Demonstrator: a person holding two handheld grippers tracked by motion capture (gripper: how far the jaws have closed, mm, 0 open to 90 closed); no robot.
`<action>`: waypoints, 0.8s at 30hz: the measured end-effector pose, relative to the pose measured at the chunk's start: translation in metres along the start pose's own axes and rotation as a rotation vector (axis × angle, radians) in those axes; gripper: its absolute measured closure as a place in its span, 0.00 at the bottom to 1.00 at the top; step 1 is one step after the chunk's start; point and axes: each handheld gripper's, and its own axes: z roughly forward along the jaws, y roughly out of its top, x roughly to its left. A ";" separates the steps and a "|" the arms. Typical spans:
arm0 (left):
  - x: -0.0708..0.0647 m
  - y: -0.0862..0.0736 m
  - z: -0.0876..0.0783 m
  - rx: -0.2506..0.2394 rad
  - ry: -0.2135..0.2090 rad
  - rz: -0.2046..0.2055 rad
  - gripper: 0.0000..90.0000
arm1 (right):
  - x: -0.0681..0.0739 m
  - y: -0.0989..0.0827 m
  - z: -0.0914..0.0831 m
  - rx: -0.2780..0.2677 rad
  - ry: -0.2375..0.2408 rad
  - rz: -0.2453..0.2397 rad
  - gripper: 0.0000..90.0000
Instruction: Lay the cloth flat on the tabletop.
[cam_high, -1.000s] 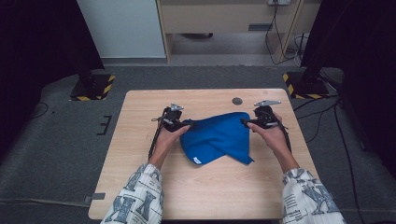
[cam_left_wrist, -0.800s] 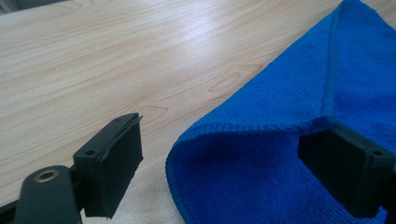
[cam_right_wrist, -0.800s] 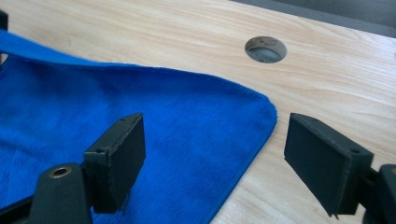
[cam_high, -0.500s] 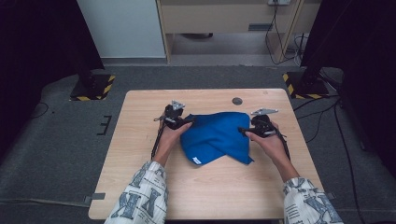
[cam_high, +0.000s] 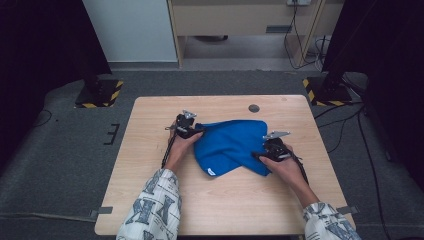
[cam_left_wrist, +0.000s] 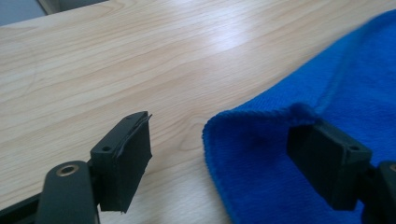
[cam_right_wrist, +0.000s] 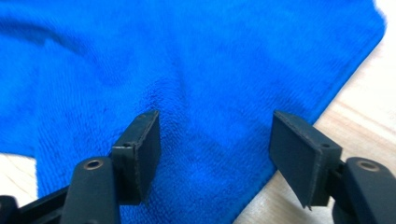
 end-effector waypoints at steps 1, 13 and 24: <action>0.003 0.000 -0.001 -0.010 -0.003 -0.009 0.24 | 0.000 0.000 0.000 -0.005 -0.004 -0.005 0.39; 0.024 0.003 -0.017 -0.051 0.031 -0.052 0.23 | -0.001 -0.002 -0.002 0.002 -0.024 -0.027 0.43; 0.014 0.014 -0.040 -0.067 -0.013 -0.032 0.20 | -0.006 0.000 -0.008 -0.031 -0.022 0.013 0.34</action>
